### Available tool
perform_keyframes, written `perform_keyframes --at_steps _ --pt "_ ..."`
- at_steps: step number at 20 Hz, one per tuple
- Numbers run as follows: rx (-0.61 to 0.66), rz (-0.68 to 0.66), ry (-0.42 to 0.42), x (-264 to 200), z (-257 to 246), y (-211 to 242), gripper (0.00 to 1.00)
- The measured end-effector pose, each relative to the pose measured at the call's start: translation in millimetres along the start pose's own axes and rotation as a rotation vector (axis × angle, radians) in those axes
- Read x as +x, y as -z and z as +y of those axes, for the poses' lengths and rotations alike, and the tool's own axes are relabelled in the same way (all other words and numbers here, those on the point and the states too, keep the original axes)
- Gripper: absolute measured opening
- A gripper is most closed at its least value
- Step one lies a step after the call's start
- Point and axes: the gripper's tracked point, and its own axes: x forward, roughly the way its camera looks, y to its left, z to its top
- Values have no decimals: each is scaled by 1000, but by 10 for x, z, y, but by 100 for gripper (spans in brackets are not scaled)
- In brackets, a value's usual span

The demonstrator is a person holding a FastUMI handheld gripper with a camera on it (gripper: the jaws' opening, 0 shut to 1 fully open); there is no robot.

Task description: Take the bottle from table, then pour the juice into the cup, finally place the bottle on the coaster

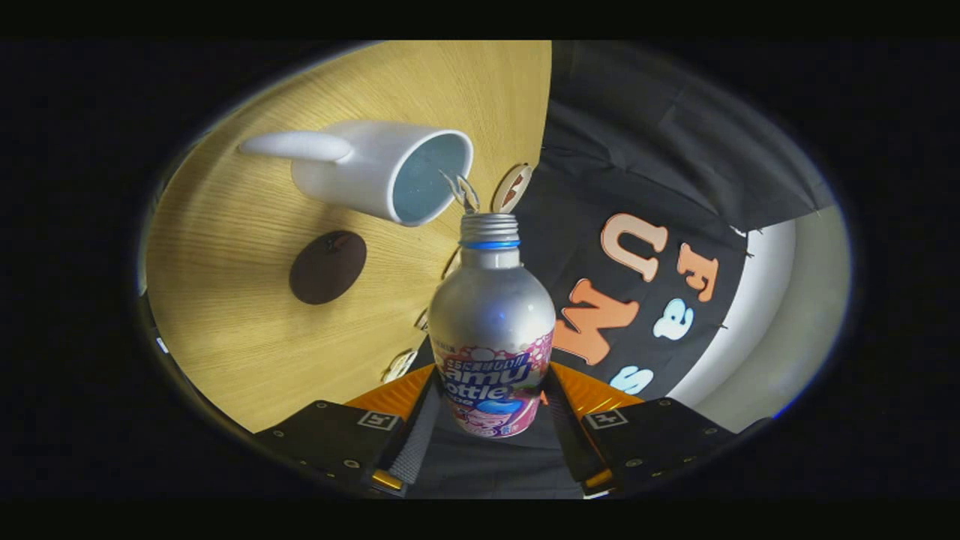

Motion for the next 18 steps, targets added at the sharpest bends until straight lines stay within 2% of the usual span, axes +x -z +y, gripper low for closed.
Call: perform_keyframes --at_steps 18 --pt "-111 -19 8 -14 -149 -130 74"
